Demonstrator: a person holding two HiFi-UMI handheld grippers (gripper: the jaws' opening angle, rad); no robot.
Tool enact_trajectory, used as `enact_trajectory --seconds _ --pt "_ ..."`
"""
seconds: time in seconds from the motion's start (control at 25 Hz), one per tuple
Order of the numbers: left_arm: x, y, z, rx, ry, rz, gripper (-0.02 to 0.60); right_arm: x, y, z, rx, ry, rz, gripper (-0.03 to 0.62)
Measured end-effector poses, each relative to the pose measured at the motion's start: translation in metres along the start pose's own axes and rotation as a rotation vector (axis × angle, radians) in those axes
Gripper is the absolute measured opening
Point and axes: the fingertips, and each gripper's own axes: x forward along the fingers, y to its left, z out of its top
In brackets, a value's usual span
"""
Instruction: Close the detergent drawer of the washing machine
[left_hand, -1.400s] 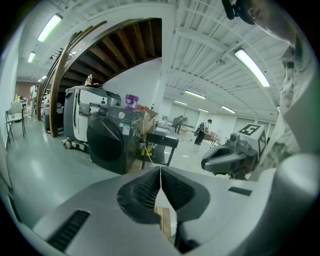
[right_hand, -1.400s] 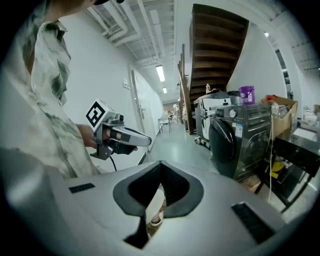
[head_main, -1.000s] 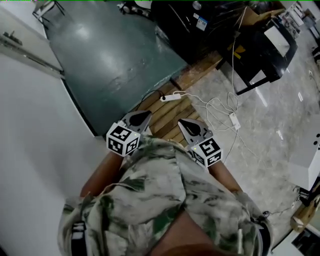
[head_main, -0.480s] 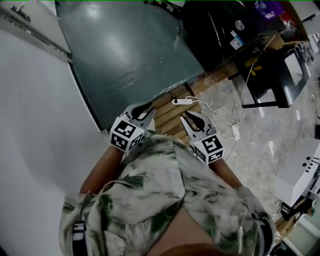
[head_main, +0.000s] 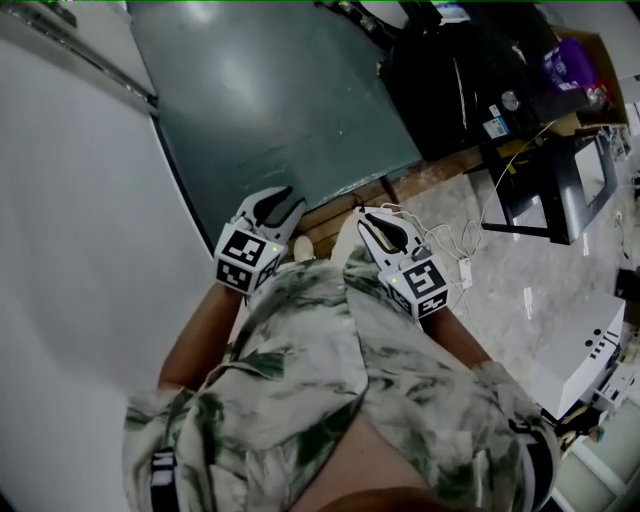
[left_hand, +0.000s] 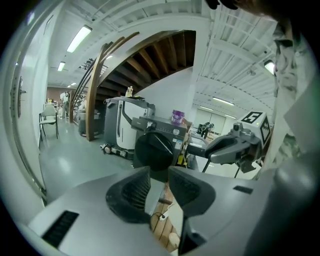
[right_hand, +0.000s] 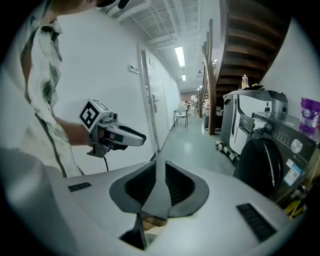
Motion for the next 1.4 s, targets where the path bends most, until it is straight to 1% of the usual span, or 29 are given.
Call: enact_trajectory --seconds 0.12,0.2,0.32,0.44,0.6,0.72,0.8,0.92,1.04,1.16,1.32,1.4 --pt "0.005 0.020 0.015 -0.035 -0.009 0.004 0.115 0.015 -0.016 0.018 0.001 0.005 -0.005 0.075" --pt "0.017 0.033 0.024 -0.043 -0.011 0.002 0.115 0.030 -0.034 0.027 0.002 0.005 -0.007 0.075" --pt "0.047 0.057 0.040 -0.039 -0.006 -0.007 0.115 0.056 -0.068 0.036 0.013 0.000 -0.010 0.075" --pt "0.084 0.088 0.067 -0.017 0.013 -0.020 0.115 0.085 -0.110 0.052 0.035 -0.002 -0.006 0.075" --pt "0.147 0.129 0.121 0.036 0.036 -0.049 0.115 0.123 -0.186 0.085 0.052 0.002 -0.014 0.082" --pt "0.189 0.155 0.169 0.057 0.055 -0.060 0.115 0.138 -0.240 0.120 0.077 0.005 -0.030 0.087" --pt "0.213 0.164 0.208 0.067 0.063 -0.067 0.115 0.137 -0.274 0.147 0.091 0.003 -0.041 0.091" --pt "0.237 0.168 0.258 0.081 0.078 -0.090 0.115 0.132 -0.309 0.179 0.121 0.000 -0.059 0.094" --pt "0.260 0.173 0.298 0.115 0.088 -0.118 0.114 0.124 -0.337 0.204 0.147 -0.014 -0.098 0.095" --pt "0.284 0.171 0.330 0.145 0.099 -0.158 0.115 0.109 -0.363 0.219 0.191 -0.033 -0.160 0.095" --pt "0.319 0.176 0.357 0.186 0.133 -0.212 0.115 0.101 -0.393 0.228 0.264 -0.052 -0.244 0.095" --pt "0.340 0.180 0.365 0.203 0.151 -0.259 0.115 0.099 -0.408 0.231 0.299 -0.062 -0.302 0.095"
